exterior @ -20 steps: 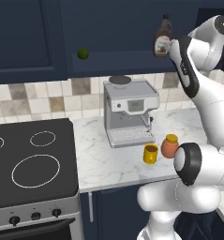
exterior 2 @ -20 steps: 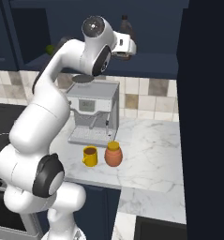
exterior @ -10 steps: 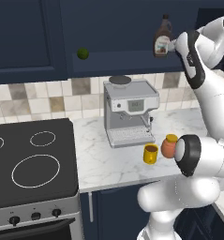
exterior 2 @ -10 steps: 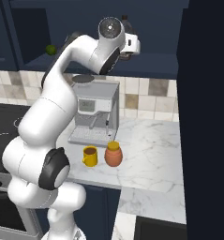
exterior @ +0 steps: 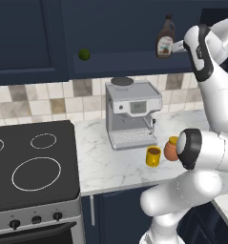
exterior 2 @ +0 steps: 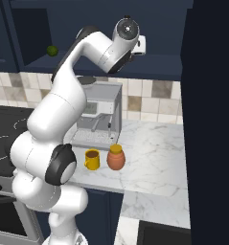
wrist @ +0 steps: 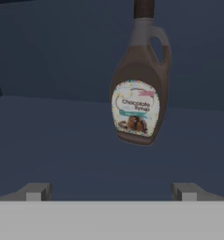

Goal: Pick the syrup bottle and honey bottle from the cabinet and place them next to the mug.

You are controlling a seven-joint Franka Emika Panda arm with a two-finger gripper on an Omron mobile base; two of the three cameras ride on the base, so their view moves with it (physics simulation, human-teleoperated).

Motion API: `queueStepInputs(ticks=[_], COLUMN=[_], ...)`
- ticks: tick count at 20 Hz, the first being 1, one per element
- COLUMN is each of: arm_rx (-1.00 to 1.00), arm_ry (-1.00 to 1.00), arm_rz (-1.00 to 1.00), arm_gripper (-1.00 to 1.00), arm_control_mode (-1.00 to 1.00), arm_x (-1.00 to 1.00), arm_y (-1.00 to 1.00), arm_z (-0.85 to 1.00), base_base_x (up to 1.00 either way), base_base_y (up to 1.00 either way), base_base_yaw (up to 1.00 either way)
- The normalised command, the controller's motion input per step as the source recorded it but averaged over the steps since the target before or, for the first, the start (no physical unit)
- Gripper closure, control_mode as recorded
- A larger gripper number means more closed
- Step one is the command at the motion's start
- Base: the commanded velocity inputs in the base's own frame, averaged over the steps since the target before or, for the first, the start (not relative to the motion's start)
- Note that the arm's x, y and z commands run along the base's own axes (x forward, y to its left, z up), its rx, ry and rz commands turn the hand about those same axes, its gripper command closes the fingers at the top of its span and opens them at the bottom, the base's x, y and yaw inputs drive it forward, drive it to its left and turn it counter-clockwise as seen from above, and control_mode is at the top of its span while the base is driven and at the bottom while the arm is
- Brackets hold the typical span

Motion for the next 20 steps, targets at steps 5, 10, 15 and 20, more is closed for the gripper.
queueStepInputs(ticks=[5, 10, 15, 20], arm_rx=[0.00, 0.00, 0.00, 0.05], arm_ry=[0.08, 0.02, 0.00, 0.00], arm_rz=[0.08, 0.02, 0.00, 0.00], arm_gripper=[-1.00, -1.00, -1.00, -1.00], arm_control_mode=[-1.00, -1.00, -1.00, -1.00], arm_x=[0.30, 0.22, 0.21, 0.16], arm_y=[-0.06, -0.03, 0.00, -0.01], arm_z=[-0.02, 0.00, -0.01, -0.32], base_base_x=[0.00, 0.00, 0.00, 0.00], base_base_y=[0.00, 0.00, 0.00, 0.00], base_base_yaw=[0.00, 0.00, 0.00, 0.00])
